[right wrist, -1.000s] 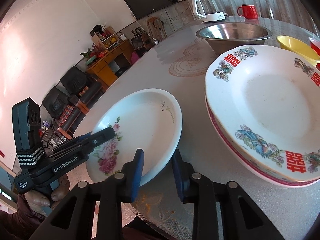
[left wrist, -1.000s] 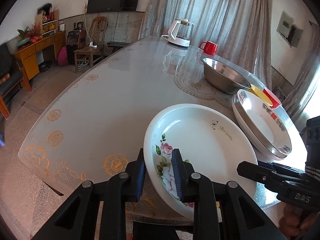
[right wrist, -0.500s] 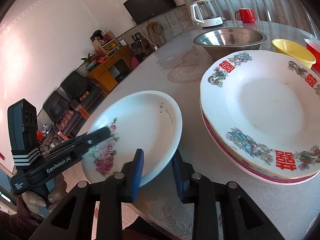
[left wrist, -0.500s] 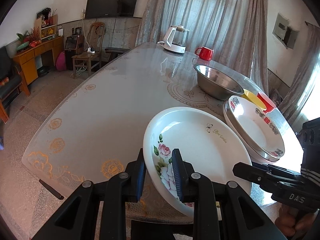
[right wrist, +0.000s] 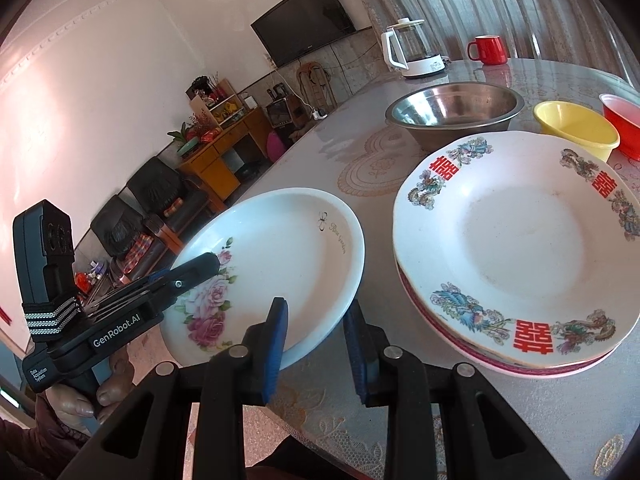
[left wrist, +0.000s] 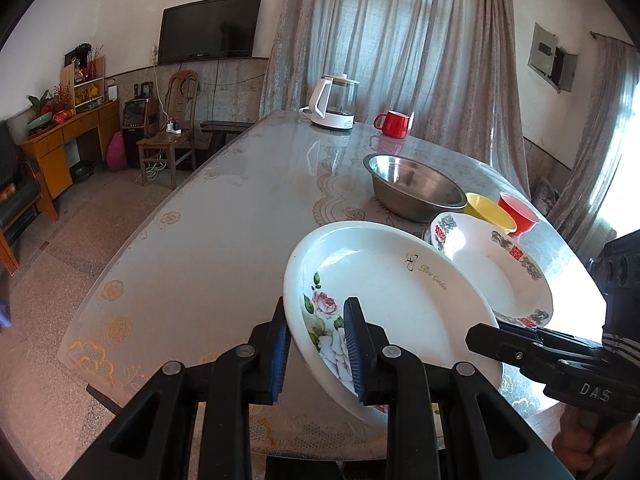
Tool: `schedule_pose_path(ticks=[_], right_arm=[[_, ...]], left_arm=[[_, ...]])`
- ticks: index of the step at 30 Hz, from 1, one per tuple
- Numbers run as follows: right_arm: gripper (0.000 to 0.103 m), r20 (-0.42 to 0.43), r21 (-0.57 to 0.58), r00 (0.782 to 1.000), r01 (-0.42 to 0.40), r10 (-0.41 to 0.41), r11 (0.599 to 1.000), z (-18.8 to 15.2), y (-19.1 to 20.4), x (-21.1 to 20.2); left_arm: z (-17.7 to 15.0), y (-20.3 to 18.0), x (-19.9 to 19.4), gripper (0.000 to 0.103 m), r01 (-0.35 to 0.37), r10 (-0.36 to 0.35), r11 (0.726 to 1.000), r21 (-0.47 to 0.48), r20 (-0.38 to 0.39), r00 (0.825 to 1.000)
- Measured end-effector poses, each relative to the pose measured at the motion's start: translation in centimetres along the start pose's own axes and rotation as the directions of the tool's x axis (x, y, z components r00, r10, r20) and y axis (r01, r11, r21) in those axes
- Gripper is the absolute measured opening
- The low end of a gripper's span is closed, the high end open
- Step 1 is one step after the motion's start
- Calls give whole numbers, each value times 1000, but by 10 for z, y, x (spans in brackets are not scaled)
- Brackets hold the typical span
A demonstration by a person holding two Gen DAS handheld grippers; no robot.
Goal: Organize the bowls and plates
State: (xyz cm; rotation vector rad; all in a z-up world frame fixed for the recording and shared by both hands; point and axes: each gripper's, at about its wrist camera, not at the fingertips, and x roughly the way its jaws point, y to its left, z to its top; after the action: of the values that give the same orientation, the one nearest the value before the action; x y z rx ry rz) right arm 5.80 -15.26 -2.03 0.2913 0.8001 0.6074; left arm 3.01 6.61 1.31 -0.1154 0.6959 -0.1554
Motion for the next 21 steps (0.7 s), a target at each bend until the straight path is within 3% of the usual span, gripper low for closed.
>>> schedule_pose_path(ticks=[10, 21], right_arm=[[28, 91, 25, 995, 37, -39, 999, 10, -13, -32], [28, 165, 121, 977, 119, -138, 986, 15, -54, -64]], left_arm=[[20, -38, 1, 25, 36, -40, 995, 93, 39, 998], [38, -96, 21, 26, 110, -121, 972, 210, 39, 992]])
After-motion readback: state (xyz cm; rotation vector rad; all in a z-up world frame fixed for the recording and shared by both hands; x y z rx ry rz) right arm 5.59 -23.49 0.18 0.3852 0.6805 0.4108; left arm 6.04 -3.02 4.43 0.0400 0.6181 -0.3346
